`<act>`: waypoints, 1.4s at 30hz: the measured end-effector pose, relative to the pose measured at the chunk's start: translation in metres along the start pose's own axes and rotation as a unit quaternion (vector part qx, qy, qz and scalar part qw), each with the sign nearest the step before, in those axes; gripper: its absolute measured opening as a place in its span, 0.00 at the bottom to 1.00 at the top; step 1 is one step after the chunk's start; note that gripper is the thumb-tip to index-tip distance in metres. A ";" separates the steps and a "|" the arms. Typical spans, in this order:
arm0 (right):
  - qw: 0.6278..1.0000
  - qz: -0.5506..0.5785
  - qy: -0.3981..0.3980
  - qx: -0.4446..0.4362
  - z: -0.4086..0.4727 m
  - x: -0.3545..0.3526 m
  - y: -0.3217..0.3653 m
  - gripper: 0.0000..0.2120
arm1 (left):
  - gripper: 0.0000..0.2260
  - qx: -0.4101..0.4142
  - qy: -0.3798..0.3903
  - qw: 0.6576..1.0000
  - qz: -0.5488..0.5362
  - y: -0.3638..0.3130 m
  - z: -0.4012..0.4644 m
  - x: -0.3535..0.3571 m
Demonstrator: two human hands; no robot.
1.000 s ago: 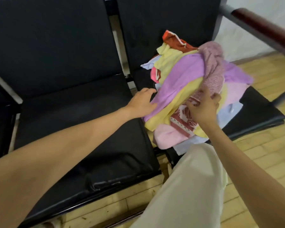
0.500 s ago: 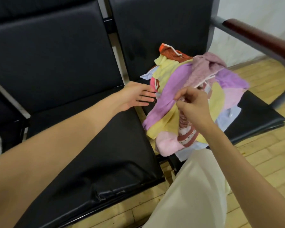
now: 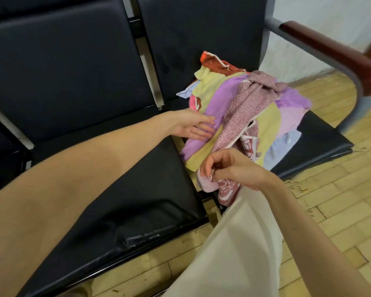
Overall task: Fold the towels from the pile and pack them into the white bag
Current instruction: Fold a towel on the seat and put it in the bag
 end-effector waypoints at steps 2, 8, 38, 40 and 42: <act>1.000 0.025 -0.016 -0.006 -0.005 0.000 -0.007 0.12 | 0.21 -0.008 0.022 0.999 0.028 -0.013 0.013 0.013; 0.996 0.061 -0.059 -0.019 -0.011 0.001 -0.016 0.14 | 0.17 0.033 0.010 0.996 0.078 -0.027 0.043 0.050; 0.943 -0.330 -0.012 0.050 0.103 0.126 -0.064 0.13 | 0.18 -0.041 -0.326 0.894 -0.305 0.293 -0.235 -0.112; 0.941 -0.333 0.002 0.064 0.105 0.128 -0.070 0.10 | 0.19 -0.085 -0.347 0.900 -0.251 0.307 -0.241 -0.114; 0.947 -0.311 0.004 0.075 0.103 0.125 -0.076 0.09 | 0.19 -0.118 -0.361 0.890 -0.252 0.317 -0.243 -0.116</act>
Point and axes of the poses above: each hand's wrist, its own z-axis towards the middle knuckle, its own x-axis out of the palm, y = z × x, the point moved 3 cm from there along z, towards the middle knuckle, and after that the axes turned 8 degrees about y, right-handed, at the moved point
